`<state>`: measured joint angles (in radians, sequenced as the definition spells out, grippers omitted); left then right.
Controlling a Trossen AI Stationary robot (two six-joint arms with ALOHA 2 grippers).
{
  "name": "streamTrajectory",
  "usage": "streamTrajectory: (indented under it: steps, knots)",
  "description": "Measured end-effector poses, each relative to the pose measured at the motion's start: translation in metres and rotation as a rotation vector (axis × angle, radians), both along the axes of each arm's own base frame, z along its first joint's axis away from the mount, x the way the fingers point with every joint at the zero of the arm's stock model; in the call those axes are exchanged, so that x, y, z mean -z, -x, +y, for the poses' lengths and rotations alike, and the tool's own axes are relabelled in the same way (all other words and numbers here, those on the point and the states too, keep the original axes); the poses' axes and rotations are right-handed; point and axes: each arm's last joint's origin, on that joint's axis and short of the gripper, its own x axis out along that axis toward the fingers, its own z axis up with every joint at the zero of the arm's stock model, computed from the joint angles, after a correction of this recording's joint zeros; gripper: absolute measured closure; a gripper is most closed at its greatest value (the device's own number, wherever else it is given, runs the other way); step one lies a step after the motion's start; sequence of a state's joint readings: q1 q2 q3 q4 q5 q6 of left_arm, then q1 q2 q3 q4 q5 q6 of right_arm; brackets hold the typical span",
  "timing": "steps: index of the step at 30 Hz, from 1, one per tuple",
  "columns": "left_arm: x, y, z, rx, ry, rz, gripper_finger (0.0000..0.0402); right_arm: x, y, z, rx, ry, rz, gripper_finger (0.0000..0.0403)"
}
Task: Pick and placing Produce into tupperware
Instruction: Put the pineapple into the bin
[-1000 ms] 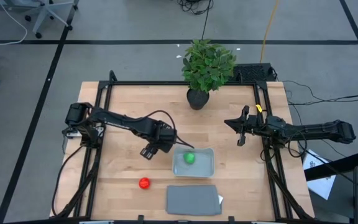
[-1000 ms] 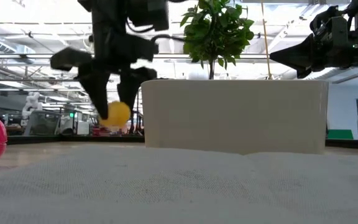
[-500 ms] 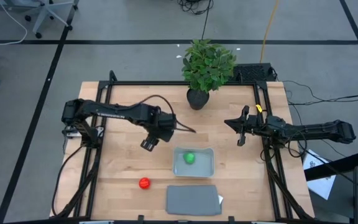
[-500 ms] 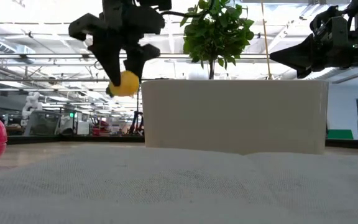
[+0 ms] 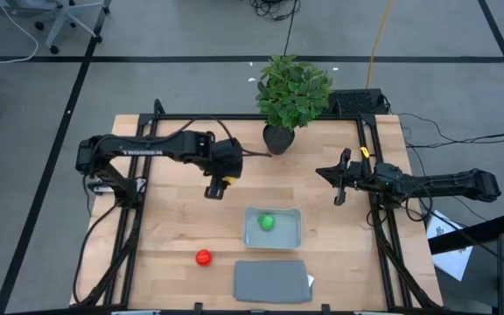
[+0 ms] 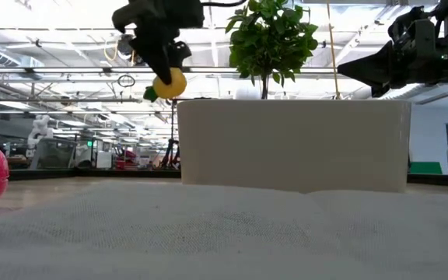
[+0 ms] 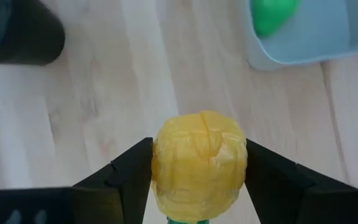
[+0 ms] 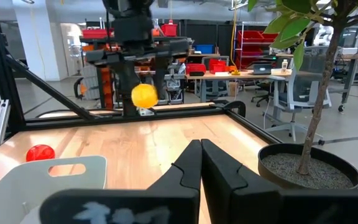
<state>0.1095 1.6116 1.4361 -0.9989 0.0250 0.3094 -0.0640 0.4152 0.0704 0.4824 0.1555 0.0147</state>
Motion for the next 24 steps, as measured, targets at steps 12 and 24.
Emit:
streamTrajectory:
  steps: [12, 24]
  knots:
    - [-0.005, -0.018, -0.011, 0.02, -0.004, -0.165, 0.0179, 0.0, 0.0, 0.0, 0.0, 0.0, 0.0, 0.0403]
    - [-0.003, -0.055, -0.022, 0.051, 0.065, -0.227, 0.0179, -0.001, 0.0, 0.0, 0.0, 0.001, -0.009, 0.0403]
